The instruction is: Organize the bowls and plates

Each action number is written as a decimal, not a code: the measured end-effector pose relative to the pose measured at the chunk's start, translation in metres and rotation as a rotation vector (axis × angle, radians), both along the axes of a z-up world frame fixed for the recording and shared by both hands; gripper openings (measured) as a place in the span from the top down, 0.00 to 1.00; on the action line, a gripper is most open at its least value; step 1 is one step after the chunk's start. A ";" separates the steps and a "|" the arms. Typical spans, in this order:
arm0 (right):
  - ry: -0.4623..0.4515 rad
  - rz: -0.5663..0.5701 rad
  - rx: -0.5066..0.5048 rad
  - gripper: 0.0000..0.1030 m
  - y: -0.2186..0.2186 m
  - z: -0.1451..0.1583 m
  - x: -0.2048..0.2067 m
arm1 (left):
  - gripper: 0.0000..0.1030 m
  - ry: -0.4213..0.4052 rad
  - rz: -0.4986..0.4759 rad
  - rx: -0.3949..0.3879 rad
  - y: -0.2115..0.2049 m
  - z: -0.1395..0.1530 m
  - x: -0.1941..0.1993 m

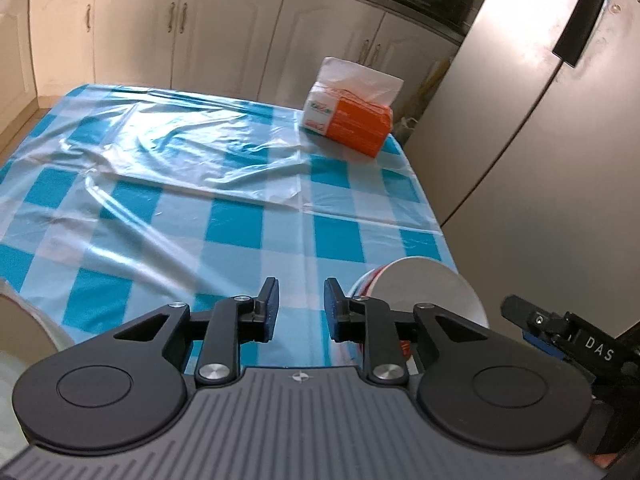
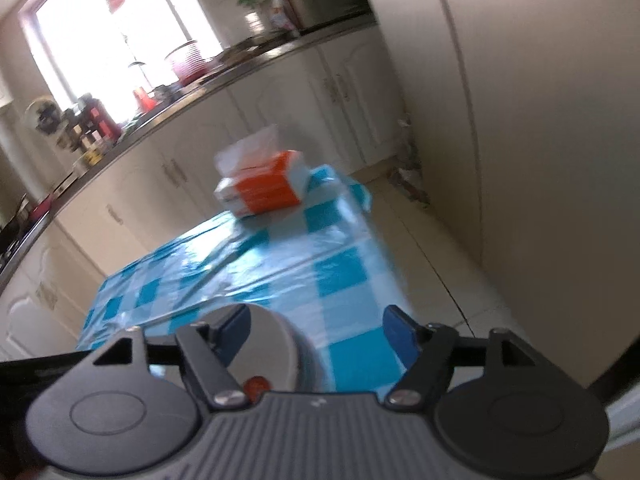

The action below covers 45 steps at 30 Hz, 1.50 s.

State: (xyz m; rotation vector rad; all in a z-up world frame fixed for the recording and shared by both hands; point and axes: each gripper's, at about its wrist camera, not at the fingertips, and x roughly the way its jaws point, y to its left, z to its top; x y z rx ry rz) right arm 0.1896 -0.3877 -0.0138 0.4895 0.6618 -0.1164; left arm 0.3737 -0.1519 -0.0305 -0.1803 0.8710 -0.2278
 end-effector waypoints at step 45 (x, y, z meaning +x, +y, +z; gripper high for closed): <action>-0.154 0.040 -0.061 0.10 0.117 0.001 -0.182 | 0.01 -0.265 0.007 0.013 0.096 0.015 -0.243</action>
